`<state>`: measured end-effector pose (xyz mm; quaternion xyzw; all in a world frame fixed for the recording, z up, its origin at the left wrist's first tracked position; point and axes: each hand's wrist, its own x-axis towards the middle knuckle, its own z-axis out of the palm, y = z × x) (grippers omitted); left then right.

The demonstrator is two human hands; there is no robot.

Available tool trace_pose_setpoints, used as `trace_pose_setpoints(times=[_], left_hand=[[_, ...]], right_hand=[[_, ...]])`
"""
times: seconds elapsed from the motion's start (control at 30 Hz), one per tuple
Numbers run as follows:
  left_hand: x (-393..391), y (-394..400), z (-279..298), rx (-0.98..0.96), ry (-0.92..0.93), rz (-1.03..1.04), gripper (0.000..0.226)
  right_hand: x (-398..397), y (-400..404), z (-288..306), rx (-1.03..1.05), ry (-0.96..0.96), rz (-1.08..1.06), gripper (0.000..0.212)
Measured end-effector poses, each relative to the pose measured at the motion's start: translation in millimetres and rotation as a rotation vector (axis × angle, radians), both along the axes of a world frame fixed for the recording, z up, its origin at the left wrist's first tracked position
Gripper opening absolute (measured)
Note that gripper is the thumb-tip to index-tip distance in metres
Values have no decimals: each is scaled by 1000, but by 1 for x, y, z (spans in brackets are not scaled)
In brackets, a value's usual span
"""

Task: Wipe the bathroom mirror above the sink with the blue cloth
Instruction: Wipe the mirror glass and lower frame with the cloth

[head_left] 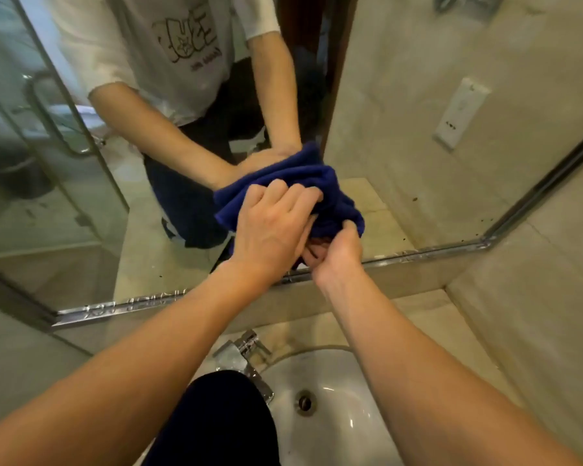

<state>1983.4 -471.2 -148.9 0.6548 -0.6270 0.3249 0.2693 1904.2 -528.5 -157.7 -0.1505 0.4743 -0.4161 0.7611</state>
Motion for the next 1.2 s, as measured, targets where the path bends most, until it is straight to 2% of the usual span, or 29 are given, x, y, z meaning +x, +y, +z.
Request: trace_pose_setpoints(times=[0.13, 0.3, 0.43, 0.57, 0.77, 0.9, 1.07, 1.13, 1.2], left_hand=[[-12, -13, 0, 5, 6, -11, 17], [21, 17, -10, 16, -43, -60, 18], [63, 64, -30, -19, -33, 61, 11], [95, 112, -44, -15, 62, 169, 11], [138, 179, -54, -156, 557, 369, 21], [158, 205, -57, -197, 714, 448, 28], [152, 218, -66, -296, 1081, 684, 39], [150, 211, -70, -308, 1235, 674, 38], [148, 199, -74, -424, 1424, 585, 41]], right_hand=[[-5, -5, -6, -5, -59, -31, 37], [30, 33, -16, 37, -71, 13, 40], [68, 75, -24, 62, -100, 93, 37], [99, 110, -34, 50, -123, 190, 39], [136, 161, -37, -107, -112, 425, 39], [151, 185, -36, -242, 7, 540, 40], [174, 213, -33, -310, 91, 371, 42], [180, 216, -34, -311, 102, 321, 45], [179, 215, -36, -311, 117, 311, 44]])
